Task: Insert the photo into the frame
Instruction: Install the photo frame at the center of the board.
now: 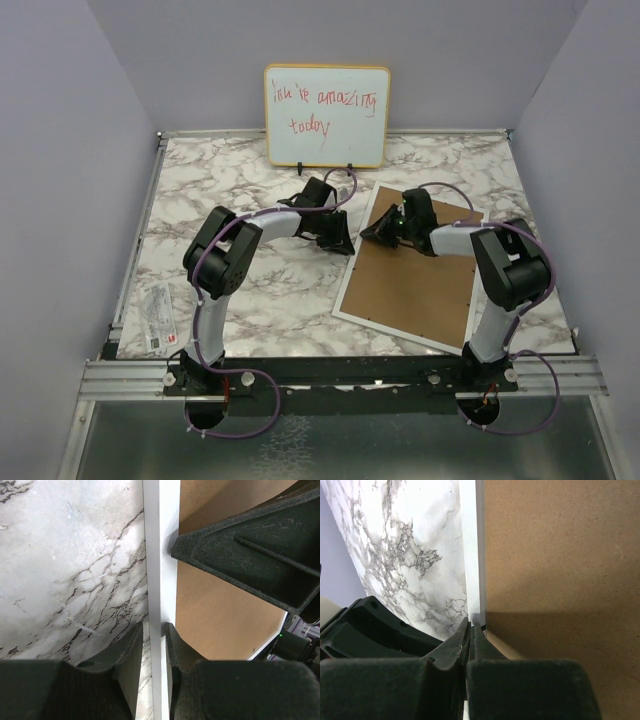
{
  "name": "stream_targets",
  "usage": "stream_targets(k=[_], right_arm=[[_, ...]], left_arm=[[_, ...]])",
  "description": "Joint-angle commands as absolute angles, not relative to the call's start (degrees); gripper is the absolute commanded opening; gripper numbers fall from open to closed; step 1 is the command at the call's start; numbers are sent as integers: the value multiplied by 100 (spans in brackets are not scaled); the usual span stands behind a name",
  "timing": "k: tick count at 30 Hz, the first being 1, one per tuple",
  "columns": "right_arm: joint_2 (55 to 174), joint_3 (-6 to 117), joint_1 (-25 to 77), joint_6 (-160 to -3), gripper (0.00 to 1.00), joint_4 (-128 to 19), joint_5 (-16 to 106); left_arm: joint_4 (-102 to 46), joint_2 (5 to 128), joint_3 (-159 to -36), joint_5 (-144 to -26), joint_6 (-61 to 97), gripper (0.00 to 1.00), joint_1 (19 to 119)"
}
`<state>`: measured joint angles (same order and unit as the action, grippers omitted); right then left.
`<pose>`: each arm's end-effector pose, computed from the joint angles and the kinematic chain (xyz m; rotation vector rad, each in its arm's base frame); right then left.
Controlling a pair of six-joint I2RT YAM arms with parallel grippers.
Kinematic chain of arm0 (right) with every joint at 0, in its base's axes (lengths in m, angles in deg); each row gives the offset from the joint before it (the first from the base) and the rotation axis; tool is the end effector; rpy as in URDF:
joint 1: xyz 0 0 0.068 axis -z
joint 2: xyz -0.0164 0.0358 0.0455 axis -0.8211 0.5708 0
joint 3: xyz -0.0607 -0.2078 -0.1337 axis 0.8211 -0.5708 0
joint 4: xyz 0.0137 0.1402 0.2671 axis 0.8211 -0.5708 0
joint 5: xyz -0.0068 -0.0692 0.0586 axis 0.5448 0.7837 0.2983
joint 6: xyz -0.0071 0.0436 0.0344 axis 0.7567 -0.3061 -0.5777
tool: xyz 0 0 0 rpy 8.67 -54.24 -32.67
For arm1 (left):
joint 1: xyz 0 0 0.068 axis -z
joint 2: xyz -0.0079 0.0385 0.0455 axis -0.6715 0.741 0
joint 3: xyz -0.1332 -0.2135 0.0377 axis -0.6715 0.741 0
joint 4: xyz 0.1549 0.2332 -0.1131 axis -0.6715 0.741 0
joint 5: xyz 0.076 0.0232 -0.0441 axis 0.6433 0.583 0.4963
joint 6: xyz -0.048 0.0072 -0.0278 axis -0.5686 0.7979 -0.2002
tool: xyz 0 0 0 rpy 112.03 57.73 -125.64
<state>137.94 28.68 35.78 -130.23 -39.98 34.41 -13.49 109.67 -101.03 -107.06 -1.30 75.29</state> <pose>0.3513 0.1367 0.0721 0.5972 2.4123 0.9906 0.3657 -0.2617 0.0879 0.2898 2.6989 -1.0686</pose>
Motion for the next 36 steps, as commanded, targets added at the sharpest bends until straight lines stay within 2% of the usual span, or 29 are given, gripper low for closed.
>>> stream_targets(k=[1,36], right_arm=[[14025,2400,3671,-12613,1,-4853,4019],[13890,1650,3810,-12319,1,-4684,4259]], left_arm=[[-493,11657,-9753,-9591,268,24,7532],[-388,11754,-9797,-9563,242,24,7453]])
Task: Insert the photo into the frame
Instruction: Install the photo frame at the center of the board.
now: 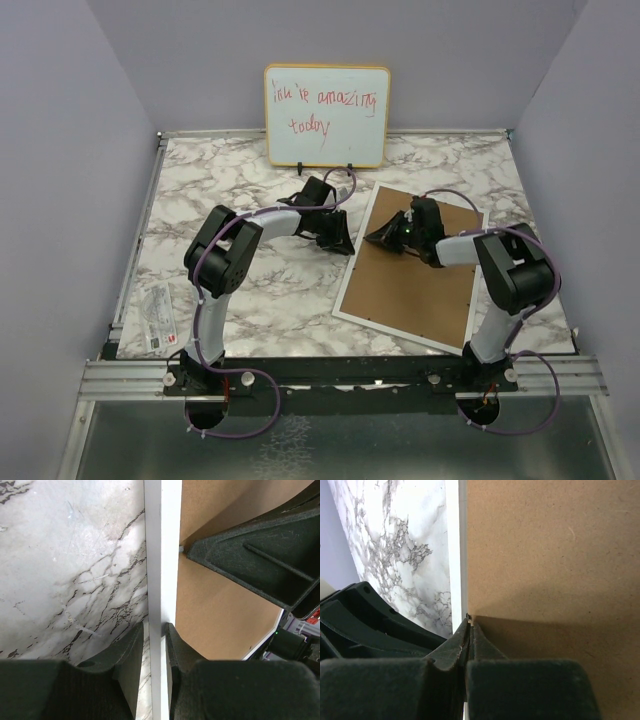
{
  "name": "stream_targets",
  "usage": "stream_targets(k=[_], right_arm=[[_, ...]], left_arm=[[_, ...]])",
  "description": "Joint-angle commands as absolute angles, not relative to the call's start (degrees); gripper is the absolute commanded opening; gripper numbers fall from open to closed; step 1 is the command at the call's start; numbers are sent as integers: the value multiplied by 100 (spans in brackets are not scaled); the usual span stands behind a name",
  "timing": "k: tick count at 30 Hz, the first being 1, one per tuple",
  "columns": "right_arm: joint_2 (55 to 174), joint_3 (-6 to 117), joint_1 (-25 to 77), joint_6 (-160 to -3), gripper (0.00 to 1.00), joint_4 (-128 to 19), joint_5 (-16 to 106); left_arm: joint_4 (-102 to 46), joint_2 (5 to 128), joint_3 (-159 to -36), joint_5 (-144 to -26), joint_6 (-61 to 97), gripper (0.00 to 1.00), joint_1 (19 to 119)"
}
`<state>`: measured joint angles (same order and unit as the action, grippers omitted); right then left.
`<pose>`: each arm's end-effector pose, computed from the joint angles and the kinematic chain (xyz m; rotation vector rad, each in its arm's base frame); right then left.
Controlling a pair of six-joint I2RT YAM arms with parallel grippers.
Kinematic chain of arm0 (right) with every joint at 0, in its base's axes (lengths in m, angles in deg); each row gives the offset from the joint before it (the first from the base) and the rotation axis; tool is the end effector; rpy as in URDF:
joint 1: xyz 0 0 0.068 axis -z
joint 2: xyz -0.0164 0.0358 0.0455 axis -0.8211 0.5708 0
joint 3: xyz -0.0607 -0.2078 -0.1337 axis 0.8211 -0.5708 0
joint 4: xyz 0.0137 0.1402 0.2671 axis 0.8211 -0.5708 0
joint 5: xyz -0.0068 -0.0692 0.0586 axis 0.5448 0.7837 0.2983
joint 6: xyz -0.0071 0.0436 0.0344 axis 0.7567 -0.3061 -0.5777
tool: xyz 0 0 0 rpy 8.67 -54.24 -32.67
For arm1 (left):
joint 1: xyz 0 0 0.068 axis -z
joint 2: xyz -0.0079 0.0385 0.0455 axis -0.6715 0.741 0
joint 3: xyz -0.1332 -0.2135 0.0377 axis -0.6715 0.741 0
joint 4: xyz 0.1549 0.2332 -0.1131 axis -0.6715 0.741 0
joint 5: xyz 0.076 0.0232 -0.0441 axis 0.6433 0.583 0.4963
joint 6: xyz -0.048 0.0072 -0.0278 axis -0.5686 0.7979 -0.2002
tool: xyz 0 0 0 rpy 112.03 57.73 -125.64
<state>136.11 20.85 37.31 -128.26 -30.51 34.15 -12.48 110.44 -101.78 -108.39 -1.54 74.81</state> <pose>0.3302 0.1195 0.0582 0.5536 2.3451 0.9969 0.3683 -0.2598 0.0855 0.2778 2.7199 -1.0905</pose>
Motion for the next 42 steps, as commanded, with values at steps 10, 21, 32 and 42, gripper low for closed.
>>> stream_targets(k=[10,21,32,42], right_arm=[[12991,2463,3814,-12152,1,-5069,4261],[13866,4169,4148,-12355,3,-4847,3507],[15088,5399,4282,-12178,2,-4905,2839],[15419,5472,4332,-12045,1,-5261,2932]], left_arm=[[-370,11663,-9995,-9765,340,29,7445],[-537,11909,-11472,-10236,19,59,7348],[-490,12939,-12791,-10176,-216,49,7371],[-163,13262,-12666,-9721,-145,28,7448]])
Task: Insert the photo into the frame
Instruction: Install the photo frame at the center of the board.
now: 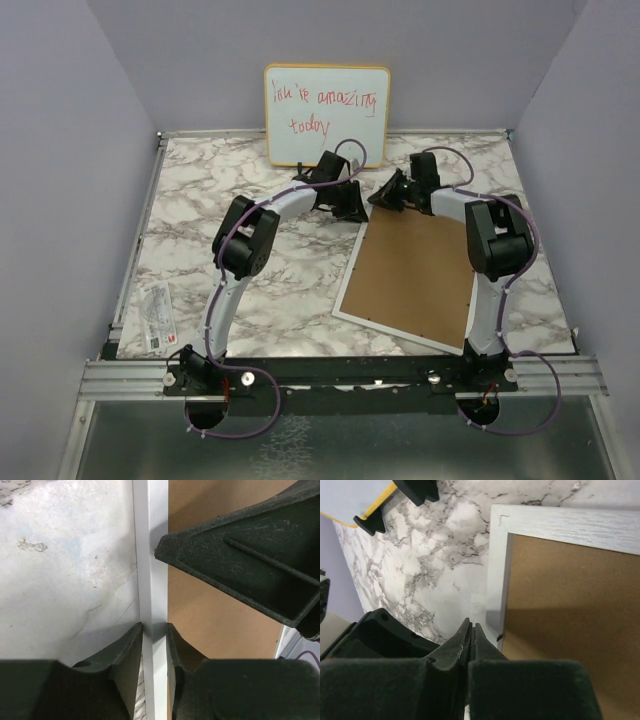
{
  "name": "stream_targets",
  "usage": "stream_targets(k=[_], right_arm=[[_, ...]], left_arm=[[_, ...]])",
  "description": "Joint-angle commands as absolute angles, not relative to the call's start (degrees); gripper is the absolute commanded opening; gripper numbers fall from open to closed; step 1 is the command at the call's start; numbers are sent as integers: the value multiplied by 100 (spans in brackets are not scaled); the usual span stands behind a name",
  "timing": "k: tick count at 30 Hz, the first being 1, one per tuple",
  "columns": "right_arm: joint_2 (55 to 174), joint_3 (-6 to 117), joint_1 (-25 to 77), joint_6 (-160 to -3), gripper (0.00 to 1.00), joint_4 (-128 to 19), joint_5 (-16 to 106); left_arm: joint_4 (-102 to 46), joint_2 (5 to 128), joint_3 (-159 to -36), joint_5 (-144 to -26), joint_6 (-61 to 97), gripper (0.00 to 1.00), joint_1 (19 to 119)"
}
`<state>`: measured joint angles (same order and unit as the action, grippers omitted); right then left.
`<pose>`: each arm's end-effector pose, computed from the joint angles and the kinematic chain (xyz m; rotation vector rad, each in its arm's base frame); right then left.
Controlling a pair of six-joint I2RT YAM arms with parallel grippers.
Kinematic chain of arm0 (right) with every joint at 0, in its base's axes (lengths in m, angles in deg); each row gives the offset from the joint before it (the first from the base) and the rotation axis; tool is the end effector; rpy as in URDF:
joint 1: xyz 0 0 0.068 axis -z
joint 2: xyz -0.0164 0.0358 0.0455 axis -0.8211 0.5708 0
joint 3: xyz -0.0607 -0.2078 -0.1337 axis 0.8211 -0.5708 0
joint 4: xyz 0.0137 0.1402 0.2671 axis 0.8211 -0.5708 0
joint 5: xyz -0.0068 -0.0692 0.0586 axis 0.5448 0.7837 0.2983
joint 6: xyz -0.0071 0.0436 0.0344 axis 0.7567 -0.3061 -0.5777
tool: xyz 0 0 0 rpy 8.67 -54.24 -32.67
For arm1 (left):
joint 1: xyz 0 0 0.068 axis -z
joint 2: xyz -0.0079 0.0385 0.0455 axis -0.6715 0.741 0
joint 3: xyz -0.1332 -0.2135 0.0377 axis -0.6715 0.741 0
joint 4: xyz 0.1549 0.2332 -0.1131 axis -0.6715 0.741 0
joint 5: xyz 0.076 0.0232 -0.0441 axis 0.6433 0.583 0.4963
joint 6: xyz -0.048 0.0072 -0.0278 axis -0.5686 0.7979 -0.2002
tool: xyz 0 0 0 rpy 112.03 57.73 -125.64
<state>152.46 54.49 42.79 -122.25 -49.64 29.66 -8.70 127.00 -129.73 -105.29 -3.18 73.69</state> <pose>0.4570 0.1160 0.0973 0.5066 2.3567 0.9803 0.4536 -0.2997 0.1029 0.2273 2.5837 -1.0724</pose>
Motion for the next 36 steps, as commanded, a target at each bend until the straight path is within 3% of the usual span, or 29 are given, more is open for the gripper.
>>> stream_targets(k=[1,36], right_arm=[[15412,5420,4343,-12027,1,-5274,2951],[15473,4249,4693,-11883,1,-5499,3499]], left_arm=[[-126,13272,-12655,-9636,-145,26,7448],[139,13402,-12566,-9183,-145,22,7437]])
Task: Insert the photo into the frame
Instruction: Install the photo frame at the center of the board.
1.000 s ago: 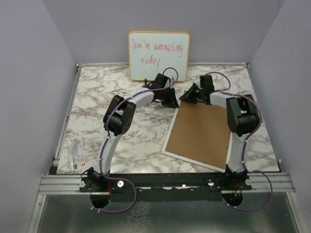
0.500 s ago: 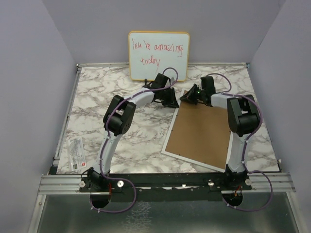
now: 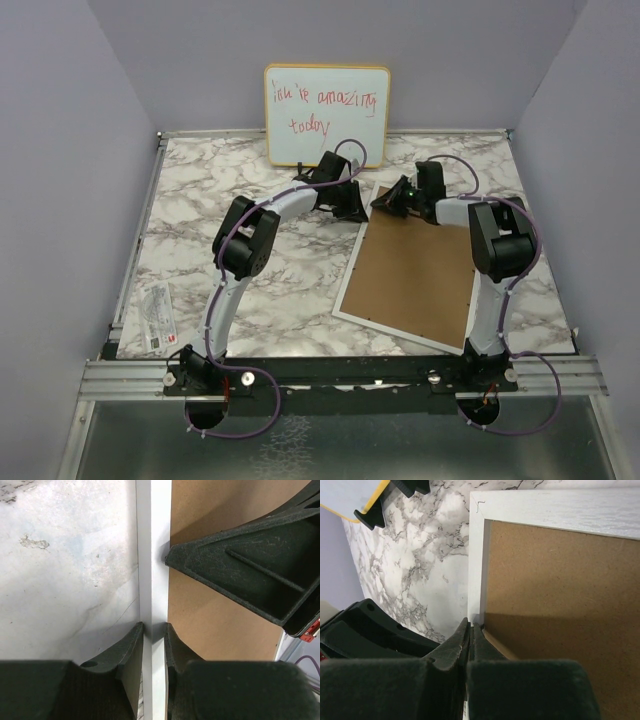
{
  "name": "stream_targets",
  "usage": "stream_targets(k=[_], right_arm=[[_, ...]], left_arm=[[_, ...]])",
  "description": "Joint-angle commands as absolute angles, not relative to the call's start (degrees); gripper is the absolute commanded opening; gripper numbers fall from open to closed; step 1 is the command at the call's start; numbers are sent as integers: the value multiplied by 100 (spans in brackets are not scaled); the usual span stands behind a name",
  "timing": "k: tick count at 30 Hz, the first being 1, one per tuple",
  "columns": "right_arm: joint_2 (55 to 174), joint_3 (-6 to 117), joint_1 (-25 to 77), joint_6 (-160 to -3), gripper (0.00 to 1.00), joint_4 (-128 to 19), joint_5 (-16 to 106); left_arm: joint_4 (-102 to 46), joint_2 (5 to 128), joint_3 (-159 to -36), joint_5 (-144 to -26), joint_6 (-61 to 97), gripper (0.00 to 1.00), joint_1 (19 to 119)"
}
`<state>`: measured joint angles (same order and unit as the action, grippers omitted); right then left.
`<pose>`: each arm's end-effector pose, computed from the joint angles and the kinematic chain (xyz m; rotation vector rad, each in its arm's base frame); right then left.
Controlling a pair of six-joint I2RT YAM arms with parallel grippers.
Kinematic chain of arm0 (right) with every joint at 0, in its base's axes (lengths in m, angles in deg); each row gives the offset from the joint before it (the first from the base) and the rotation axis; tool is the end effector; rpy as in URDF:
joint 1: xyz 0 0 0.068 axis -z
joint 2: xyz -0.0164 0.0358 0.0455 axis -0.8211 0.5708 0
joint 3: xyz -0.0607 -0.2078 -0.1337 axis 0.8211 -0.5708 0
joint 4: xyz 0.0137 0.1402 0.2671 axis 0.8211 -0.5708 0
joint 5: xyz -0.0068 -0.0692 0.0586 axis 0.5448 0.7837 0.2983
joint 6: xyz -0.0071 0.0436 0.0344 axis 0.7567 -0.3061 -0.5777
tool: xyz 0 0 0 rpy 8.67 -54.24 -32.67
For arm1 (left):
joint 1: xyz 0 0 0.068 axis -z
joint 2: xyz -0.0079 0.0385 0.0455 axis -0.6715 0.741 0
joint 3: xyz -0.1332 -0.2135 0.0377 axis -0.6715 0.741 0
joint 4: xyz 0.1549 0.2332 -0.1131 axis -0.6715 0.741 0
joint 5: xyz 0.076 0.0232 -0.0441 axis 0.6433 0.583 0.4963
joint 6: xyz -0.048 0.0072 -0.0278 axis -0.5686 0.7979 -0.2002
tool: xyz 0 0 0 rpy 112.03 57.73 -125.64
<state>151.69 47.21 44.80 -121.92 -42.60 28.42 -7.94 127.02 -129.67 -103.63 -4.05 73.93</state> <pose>0.4389 0.0967 0.0729 0.5225 2.3367 0.9884 0.4520 -0.3002 0.1011 0.1944 2.6032 -1.0393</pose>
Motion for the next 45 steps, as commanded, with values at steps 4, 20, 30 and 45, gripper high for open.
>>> stream_targets(k=[4,20,30,45], right_arm=[[15499,4197,4702,-11899,1,-5555,3558],[15313,4247,4789,-12038,1,-5805,3758],[14084,4975,5047,-11696,1,-6971,4605],[12440,3389,6954,-12133,76,-8422,6412]], left_arm=[[157,13398,-12557,-9170,-128,22,7444],[197,13350,-12548,-9175,-88,22,7440],[208,13271,-12813,-9591,59,45,7426],[307,13006,-12484,-9642,642,59,7424]])
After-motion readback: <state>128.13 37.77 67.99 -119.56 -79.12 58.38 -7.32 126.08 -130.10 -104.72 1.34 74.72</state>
